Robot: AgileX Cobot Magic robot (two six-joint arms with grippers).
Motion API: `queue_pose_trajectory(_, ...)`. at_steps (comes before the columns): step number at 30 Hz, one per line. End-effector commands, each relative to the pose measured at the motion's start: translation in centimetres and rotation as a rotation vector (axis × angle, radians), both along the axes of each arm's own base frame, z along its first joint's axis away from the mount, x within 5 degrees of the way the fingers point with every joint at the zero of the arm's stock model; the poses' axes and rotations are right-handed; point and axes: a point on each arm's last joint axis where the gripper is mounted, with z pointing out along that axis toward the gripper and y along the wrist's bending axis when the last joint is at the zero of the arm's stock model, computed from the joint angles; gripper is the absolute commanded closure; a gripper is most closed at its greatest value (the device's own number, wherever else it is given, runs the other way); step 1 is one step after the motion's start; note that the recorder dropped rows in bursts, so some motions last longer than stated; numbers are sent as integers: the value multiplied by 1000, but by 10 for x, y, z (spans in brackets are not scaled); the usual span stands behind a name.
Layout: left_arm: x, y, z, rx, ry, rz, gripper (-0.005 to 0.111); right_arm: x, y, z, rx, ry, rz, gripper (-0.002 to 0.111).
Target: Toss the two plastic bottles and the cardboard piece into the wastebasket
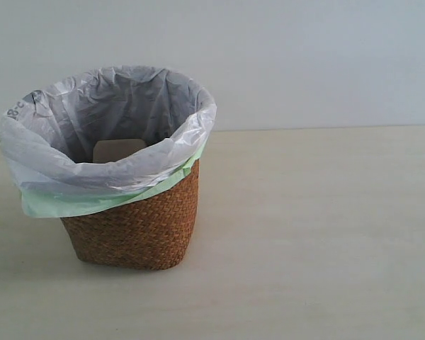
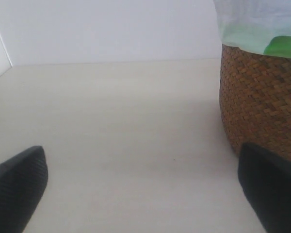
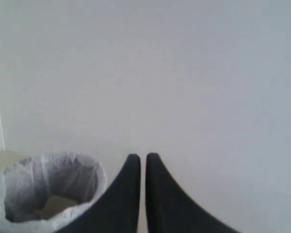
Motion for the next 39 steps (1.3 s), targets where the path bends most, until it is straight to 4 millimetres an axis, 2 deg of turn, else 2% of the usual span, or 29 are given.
queue_pose_trajectory(1,0,0,2,-9,-15,-5,-1,-57,-33,0,61,-123,-17,108)
queue_pose_trajectory(2,0,0,2,-9,-15,-5,-1,-73,-40,-2,85,-145,-42,108)
queue_pose_trajectory(4,0,0,2,-9,-15,-5,-1,-90,-41,-4,116,-180,-83,108)
queue_pose_trajectory(7,0,0,2,-9,-15,-5,-1,-109,-29,-5,99,-246,-141,108)
queue_pose_trajectory(11,0,0,2,-9,-15,-5,-1,-124,-3,-6,25,-336,-293,108)
queue_pose_trajectory(15,0,0,2,-9,-15,-5,-1,-126,17,-13,113,-369,-271,108)
queue_pose_trajectory(18,0,0,2,-9,-15,-5,-1,-111,20,-33,100,-369,-257,108)
queue_pose_trajectory(26,0,0,2,-9,-15,-5,-1,-41,-4,-108,289,-229,-348,108)
queue_pose_trajectory(28,0,0,2,-9,-15,-5,-1,-29,-8,-127,271,-201,-359,108)
queue_pose_trajectory(34,0,0,2,-9,-15,-5,-1,-11,-9,-165,336,-71,-299,108)
queue_pose_trajectory(39,0,0,2,-9,-15,-5,-1,7,-19,-212,354,-20,-422,108)
